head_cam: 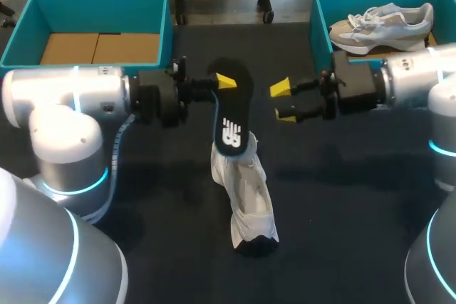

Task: Take the shoe out of the shoebox, open the shoe tongue, remove and reinsert the insole, then place the shoe into the shoebox

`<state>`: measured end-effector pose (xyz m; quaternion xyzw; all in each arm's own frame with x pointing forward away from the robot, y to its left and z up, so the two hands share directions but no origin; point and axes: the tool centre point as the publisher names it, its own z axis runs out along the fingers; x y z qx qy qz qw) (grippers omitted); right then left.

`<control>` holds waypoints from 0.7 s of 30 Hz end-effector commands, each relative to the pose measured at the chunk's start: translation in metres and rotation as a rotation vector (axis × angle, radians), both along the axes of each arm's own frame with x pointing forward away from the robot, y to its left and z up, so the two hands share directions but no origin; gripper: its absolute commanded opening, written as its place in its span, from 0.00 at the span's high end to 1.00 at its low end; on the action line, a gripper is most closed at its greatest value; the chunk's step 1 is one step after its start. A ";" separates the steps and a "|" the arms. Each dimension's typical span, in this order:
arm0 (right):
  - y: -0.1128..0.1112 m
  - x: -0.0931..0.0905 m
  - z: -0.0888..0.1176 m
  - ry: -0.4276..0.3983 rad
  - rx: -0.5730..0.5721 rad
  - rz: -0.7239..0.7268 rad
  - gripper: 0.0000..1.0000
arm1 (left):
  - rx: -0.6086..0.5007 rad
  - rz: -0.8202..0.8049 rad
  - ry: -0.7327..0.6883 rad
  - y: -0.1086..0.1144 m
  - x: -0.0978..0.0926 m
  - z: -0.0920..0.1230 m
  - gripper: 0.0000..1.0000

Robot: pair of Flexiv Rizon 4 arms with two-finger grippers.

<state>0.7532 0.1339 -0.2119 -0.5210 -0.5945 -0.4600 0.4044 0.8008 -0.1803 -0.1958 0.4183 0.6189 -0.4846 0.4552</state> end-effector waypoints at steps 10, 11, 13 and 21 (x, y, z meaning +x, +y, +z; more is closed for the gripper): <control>-0.028 0.003 0.011 -0.049 -0.135 0.163 0.00 | 0.079 -0.086 0.099 0.041 -0.060 0.007 1.00; -0.034 0.001 0.013 -0.074 -0.151 0.191 0.00 | 0.080 -0.099 0.111 0.043 -0.064 0.008 1.00; -0.046 -0.004 0.015 -0.132 -0.213 0.247 0.00 | 0.097 -0.106 0.124 0.046 -0.073 0.009 1.00; -0.073 -0.024 -0.010 -0.397 -0.269 0.475 0.00 | 0.098 -0.194 0.388 0.050 -0.111 0.000 1.00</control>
